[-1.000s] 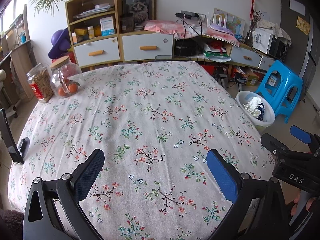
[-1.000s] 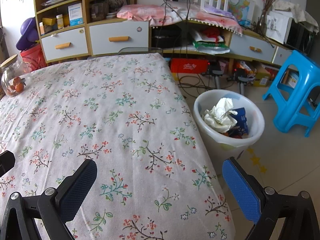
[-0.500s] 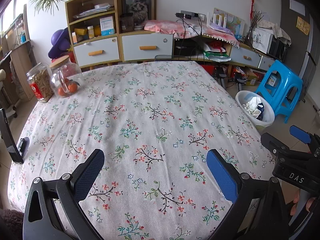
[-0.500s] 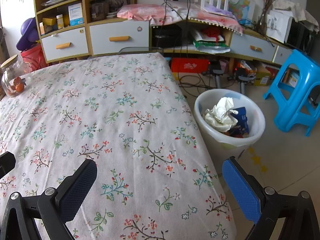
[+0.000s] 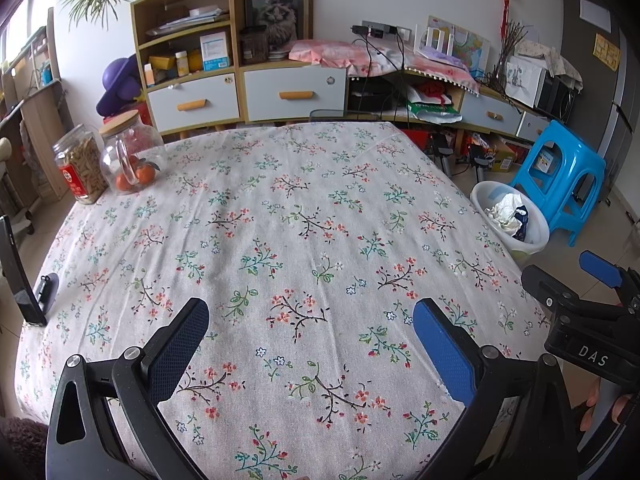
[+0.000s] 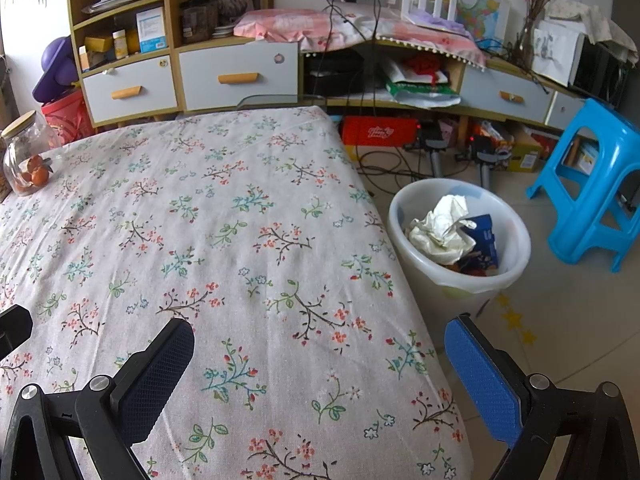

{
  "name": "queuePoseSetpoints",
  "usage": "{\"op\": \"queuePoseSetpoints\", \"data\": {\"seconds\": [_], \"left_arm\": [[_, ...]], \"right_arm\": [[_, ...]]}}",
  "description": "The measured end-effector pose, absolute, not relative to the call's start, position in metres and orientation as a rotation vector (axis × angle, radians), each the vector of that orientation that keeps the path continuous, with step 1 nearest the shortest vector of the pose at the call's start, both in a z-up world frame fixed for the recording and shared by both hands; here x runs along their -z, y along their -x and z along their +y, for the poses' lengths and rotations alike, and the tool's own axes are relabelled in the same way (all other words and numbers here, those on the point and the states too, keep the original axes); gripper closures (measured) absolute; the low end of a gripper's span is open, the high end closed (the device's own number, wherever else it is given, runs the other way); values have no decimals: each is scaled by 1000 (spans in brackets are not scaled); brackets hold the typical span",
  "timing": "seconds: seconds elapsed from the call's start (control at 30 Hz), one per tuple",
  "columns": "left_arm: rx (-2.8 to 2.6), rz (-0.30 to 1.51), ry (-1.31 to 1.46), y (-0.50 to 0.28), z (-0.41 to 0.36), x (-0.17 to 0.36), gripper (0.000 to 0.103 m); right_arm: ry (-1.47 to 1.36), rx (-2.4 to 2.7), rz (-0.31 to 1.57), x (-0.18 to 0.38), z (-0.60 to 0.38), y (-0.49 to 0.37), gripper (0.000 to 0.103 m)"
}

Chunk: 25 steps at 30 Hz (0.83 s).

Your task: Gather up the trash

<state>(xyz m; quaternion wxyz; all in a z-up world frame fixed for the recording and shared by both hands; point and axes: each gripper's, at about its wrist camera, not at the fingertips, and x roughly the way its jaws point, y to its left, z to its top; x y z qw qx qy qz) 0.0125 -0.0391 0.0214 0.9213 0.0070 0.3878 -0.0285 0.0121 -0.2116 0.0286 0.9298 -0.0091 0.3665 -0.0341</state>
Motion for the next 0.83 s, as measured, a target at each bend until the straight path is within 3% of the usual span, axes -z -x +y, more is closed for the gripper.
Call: {"op": "queuePoseSetpoints", "data": {"seconds": [0.83], "left_arm": [[60, 833, 24, -20, -28, -13, 0]], "right_arm": [[14, 62, 757, -26, -205, -16, 0]]}}
